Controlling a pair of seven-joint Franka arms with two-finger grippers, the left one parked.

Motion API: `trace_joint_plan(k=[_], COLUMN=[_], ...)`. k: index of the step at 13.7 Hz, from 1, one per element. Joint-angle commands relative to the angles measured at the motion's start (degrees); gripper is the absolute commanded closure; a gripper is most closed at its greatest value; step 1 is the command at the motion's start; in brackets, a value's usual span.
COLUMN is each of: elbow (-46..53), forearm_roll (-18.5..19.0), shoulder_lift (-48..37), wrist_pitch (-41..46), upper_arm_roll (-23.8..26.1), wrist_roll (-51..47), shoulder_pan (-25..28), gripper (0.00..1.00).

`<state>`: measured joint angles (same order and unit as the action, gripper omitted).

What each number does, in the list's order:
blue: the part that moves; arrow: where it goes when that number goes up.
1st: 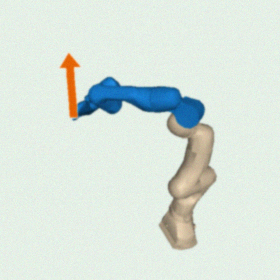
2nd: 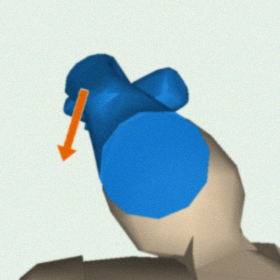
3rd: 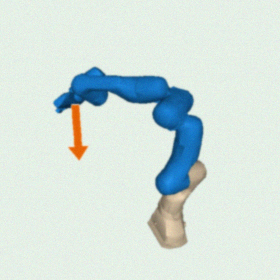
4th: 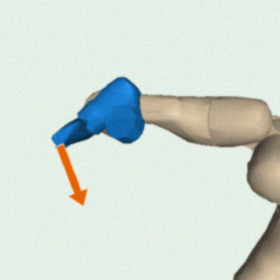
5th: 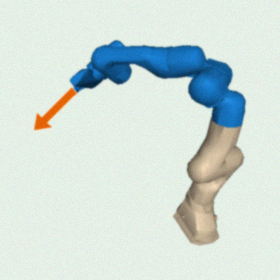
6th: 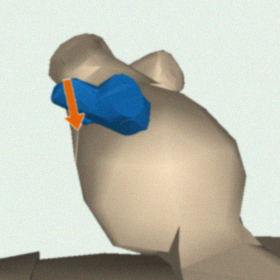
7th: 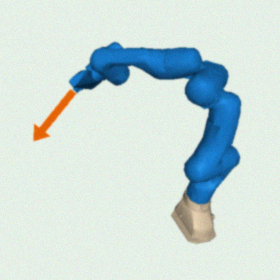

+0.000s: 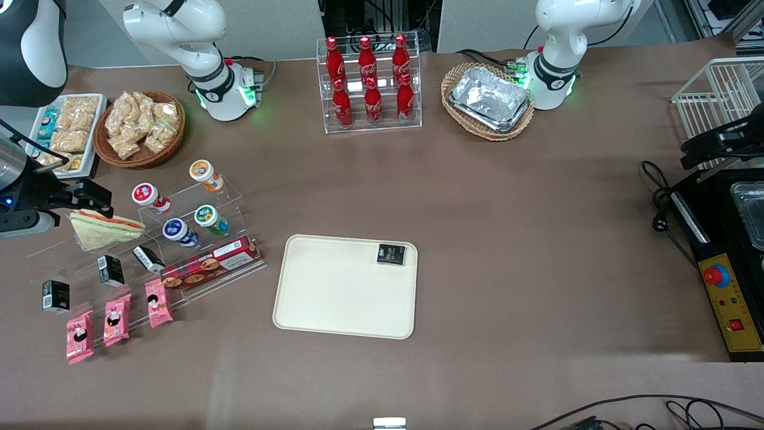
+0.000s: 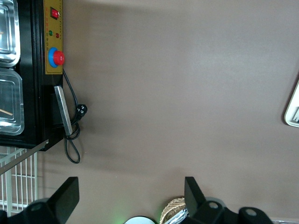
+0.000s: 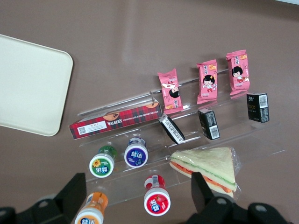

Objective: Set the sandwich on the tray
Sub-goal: 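Move the right gripper over the wrapped sandwich on the acrylic rack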

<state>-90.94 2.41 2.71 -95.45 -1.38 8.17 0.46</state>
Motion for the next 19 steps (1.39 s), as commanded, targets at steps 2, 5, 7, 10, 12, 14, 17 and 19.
trace_joint_plan(k=[2,5,7,10,12,14,17,19], elbow=[0.67,0.5,0.5,0.41,0.41,0.15,-0.64,-1.61], forearm_roll=[1.02,1.02,1.02,1.02,1.02,1.02,0.93,0.93], shoulder_lift=[0.18,0.1,-0.08,-0.16,-0.25,-0.43,-1.13,-1.57], wrist_pitch=[0.88,1.93,2.11,2.02,1.93,1.93,1.93,1.76], upper_arm_roll=[-0.2,-0.11,-0.11,-0.38,-1.16,-1.6,-2.49,-3.53], wrist_roll=[-0.27,-0.09,1.31,9.29,12.9,19.04,27.56,34.68], shoulder_pan=[-0.54,-0.98,-0.98,-1.16,-1.16,-1.16,-1.16,-1.07], gripper=[0.0,0.0,0.0,0.0,0.0,0.0,0.0,0.0])
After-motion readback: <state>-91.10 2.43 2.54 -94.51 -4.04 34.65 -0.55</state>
